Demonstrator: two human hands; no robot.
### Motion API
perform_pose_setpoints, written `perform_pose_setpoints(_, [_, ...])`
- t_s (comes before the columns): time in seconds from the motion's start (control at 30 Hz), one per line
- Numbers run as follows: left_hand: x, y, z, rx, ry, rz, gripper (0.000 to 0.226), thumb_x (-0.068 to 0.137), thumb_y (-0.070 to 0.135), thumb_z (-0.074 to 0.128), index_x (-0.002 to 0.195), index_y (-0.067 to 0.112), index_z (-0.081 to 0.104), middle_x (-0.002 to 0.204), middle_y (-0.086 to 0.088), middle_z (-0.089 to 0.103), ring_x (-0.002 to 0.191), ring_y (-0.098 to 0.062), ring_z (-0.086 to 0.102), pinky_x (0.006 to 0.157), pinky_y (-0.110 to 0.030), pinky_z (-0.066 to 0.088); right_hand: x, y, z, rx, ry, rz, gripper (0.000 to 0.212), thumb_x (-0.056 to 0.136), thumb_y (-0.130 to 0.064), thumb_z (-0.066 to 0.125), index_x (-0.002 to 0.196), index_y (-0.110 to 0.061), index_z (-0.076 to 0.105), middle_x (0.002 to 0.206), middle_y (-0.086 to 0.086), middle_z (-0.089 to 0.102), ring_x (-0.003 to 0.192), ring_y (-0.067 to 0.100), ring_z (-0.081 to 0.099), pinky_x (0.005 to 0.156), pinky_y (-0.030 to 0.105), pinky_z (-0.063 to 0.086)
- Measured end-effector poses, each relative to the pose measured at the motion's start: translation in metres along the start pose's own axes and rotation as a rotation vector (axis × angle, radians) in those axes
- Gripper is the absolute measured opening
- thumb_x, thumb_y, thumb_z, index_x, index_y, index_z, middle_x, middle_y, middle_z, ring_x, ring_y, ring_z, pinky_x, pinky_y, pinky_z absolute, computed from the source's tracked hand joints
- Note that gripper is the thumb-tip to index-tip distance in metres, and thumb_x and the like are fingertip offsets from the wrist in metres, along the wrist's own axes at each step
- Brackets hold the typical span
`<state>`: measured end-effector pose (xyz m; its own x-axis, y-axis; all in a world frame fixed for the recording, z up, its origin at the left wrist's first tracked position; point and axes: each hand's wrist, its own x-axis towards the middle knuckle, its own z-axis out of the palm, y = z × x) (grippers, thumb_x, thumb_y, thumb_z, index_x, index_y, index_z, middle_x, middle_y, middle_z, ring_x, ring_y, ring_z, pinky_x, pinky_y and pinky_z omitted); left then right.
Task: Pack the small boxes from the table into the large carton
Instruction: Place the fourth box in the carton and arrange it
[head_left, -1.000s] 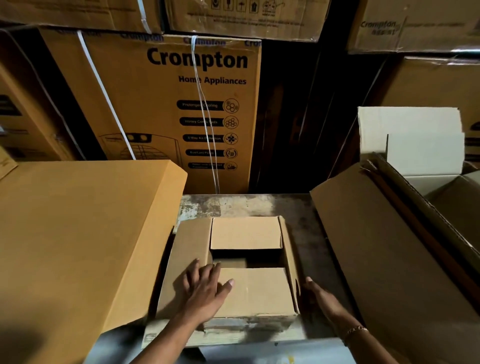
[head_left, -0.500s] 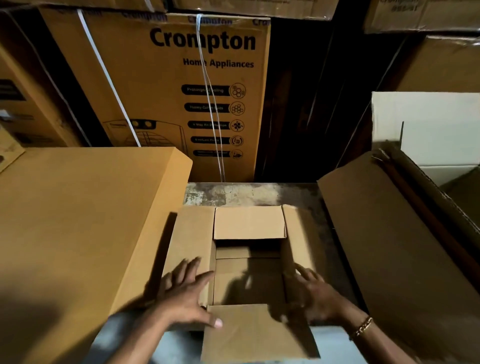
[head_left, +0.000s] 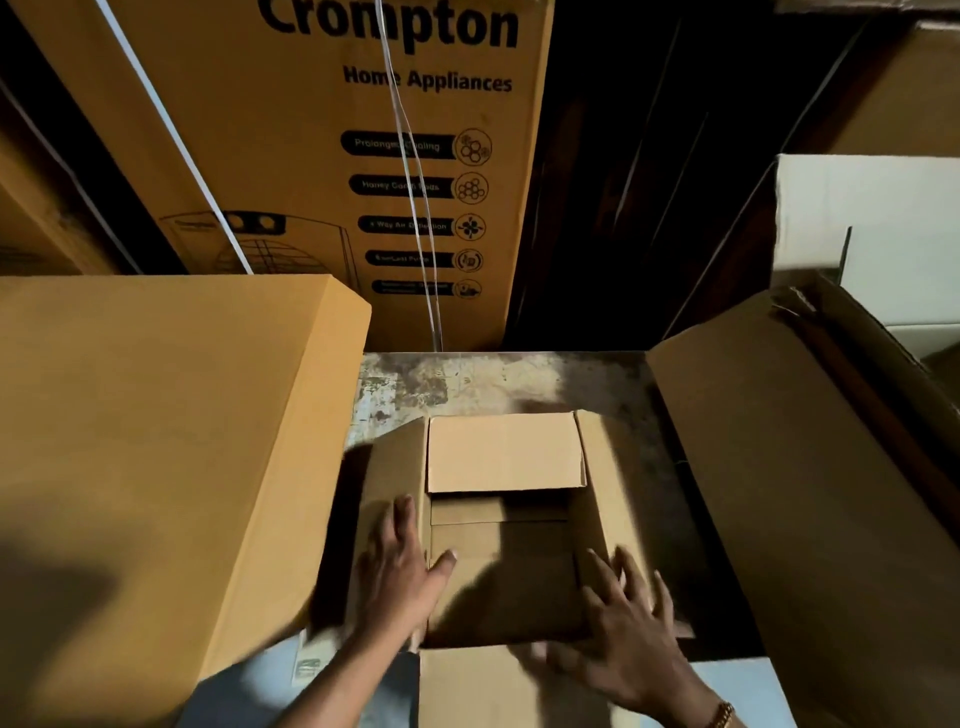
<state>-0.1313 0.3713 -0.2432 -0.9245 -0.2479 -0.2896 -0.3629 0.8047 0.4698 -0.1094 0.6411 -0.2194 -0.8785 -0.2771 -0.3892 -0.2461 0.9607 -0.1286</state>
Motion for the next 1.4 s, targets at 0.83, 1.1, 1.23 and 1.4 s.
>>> perform_pose_setpoints(0.83, [0.025,0.008,0.015,0.044,-0.014,-0.125,0.079,0.093,0.026,0.051,0.158,0.031,0.006,0.146,-0.007,0.053,0.101,-0.030,0.068,0.077,-0.038,0.052,0.133,0.043,-0.037,0.512,-0.003,0.389,0.084,0.098,-0.028,0.056,0.161,-0.030,0.000,0.146,0.013,0.050,0.088,0.019,0.059,0.080,0.030,0.050])
perform_pose_setpoints(1.1, [0.026,-0.003,0.019,-0.295,-0.145,-0.256,0.074,0.085,0.036,0.058,0.153,0.019,0.034,0.147,-0.011,0.053,0.123,-0.033,0.058,0.102,-0.040,0.047,0.038,0.033,0.000,0.872,-0.117,0.446,0.070,0.099,-0.018,0.053,0.159,-0.031,0.019,0.106,-0.010,0.064,0.092,0.008,0.066,0.087,0.029,0.055])
perform_pose_setpoints(1.23, [0.001,0.024,-0.010,-0.557,-0.118,-0.256,0.087,0.067,0.036,0.060,0.150,0.019,0.042,0.138,-0.006,0.060,0.114,-0.025,0.060,0.097,-0.036,0.046,0.028,0.044,-0.025,0.899,-0.003,0.442,0.066,0.098,-0.017,0.054,0.154,-0.044,0.031,0.110,-0.006,0.071,0.080,0.006,0.069,0.071,0.026,0.059])
perform_pose_setpoints(1.4, [-0.037,0.087,-0.074,-0.984,-0.039,-0.120,0.064,0.093,0.007,0.060,0.151,0.025,0.040,0.121,-0.002,0.064,0.111,-0.022,0.059,0.092,-0.035,0.040,-0.025,0.061,-0.126,0.913,0.267,0.219,0.058,0.094,-0.028,0.053,0.137,-0.063,0.037,0.095,-0.011,0.075,0.073,0.008,0.070,0.069,0.033,0.060])
